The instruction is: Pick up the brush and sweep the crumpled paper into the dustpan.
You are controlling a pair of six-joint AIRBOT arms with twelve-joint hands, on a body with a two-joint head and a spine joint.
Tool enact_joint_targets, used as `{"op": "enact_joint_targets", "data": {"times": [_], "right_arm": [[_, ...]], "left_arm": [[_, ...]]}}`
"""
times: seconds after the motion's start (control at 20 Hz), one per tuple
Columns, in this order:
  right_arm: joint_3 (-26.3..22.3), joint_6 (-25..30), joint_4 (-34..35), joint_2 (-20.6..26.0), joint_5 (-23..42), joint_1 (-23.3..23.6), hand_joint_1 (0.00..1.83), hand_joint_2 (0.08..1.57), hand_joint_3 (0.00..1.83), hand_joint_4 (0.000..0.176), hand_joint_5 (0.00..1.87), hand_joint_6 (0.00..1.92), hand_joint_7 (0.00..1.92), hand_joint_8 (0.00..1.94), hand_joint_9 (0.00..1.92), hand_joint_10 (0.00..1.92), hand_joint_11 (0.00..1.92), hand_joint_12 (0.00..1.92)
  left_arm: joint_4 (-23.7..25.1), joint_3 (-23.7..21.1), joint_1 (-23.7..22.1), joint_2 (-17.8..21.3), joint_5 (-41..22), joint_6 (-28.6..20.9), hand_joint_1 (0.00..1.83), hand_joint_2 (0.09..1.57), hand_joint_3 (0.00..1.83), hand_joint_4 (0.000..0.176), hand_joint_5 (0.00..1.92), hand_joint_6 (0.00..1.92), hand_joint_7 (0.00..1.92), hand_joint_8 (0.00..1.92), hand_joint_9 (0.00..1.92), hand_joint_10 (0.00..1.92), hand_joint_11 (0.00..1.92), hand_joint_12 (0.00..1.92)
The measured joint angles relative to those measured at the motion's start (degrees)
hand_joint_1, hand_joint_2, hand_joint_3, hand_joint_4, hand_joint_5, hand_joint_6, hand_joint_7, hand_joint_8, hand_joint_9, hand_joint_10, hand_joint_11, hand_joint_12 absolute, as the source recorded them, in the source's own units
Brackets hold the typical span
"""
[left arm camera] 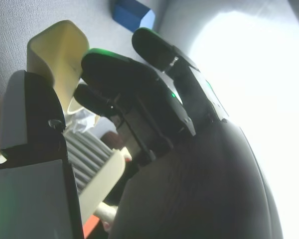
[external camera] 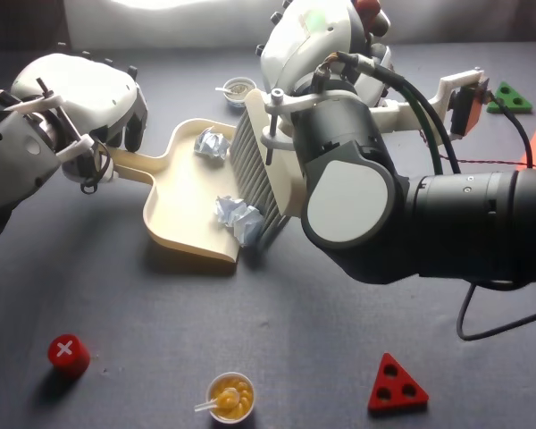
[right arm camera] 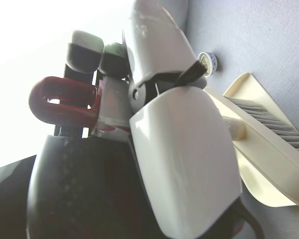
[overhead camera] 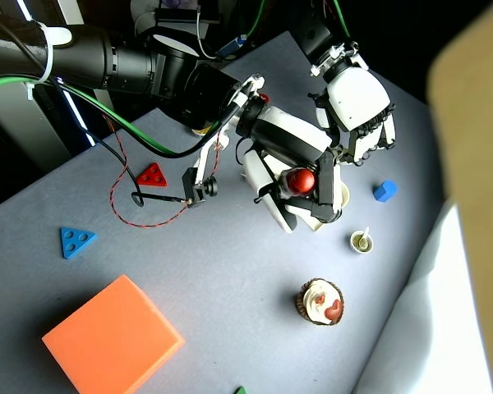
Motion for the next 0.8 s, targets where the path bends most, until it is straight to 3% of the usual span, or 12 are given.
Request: {"op": "enact_joint_targets", "data": {"times": [0.35, 0.4, 0.5, 0.8], "right_arm": [[-0.13, 1.92, -0.87, -0.20, -0.26, 0.94, 1.69, 1.13, 0.00, 0.175, 0.99, 1.92, 1.10, 1.94, 1.11, 1.92, 1.05, 1.92], [-0.28, 1.95, -0.79, -0.20, -0.28, 0.96, 1.68, 1.14, 0.00, 0.176, 0.98, 1.92, 1.07, 1.94, 1.08, 1.92, 1.02, 1.92], [-1.18, 2.86, -0.35, -0.20, -0.70, 0.96, 1.68, 1.14, 0.00, 0.176, 0.98, 1.92, 1.07, 1.94, 1.09, 1.92, 1.02, 1.92], [-2.84, 3.89, 0.26, -0.20, -1.11, 1.01, 1.70, 1.13, 0.00, 0.176, 0.98, 1.92, 1.06, 1.94, 1.08, 1.92, 1.02, 1.92]], "left_arm": [[0.00, 0.00, 0.00, -0.35, 0.15, -0.17, 1.39, 1.09, 0.00, 0.000, 0.96, 0.78, 1.15, 0.72, 0.93, 1.30, 0.45, 1.28], [0.00, 0.00, 0.00, -0.35, 0.15, -0.17, 1.39, 1.08, 0.00, 0.000, 0.94, 0.84, 1.19, 0.62, 0.96, 1.25, 0.48, 1.23], [-0.02, 0.00, 0.00, -0.35, 0.15, -0.17, 1.39, 1.08, 0.00, 0.000, 0.93, 0.87, 1.20, 0.60, 0.96, 1.24, 0.49, 1.23], [-0.02, 0.31, -0.02, -0.35, 0.24, -0.13, 1.39, 1.09, 0.00, 0.000, 0.89, 0.88, 1.16, 0.70, 0.92, 1.29, 0.44, 1.24]]}}
